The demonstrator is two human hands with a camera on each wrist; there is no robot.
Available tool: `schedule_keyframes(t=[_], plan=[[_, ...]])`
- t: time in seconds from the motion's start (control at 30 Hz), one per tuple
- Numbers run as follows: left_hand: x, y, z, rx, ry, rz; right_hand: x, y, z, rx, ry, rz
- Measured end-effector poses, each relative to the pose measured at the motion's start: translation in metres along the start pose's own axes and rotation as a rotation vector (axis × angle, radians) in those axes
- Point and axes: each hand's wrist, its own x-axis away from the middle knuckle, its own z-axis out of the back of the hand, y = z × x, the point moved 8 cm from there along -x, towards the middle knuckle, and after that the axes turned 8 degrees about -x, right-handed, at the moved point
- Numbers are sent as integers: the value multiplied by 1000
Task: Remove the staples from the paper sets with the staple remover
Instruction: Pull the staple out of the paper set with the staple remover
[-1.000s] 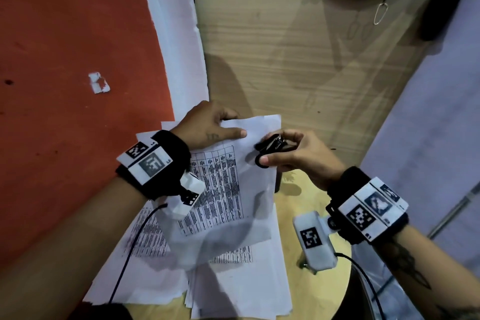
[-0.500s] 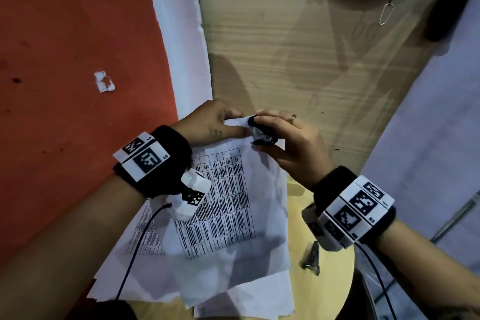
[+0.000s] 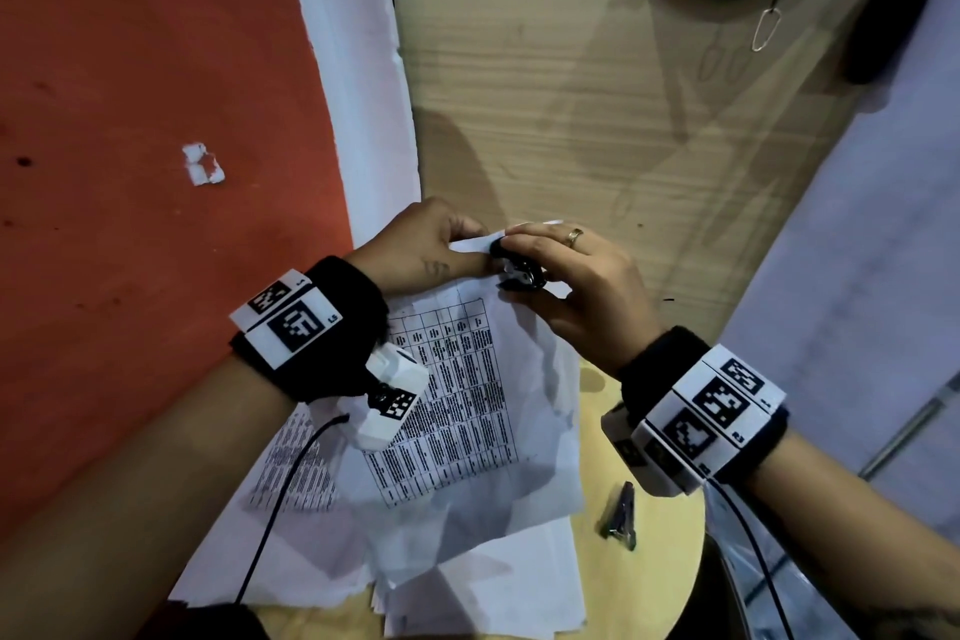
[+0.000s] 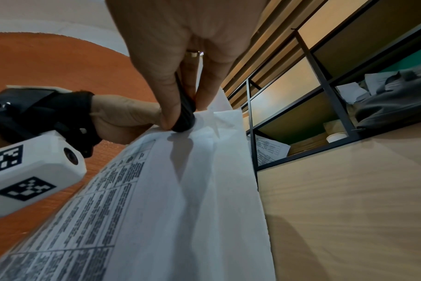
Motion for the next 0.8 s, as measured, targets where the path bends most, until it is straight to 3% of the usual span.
schedule_keyframes(t=[0.8], plan=[[5,2,-2,79,-53,36,-8,-12,-6,165,-24,134]])
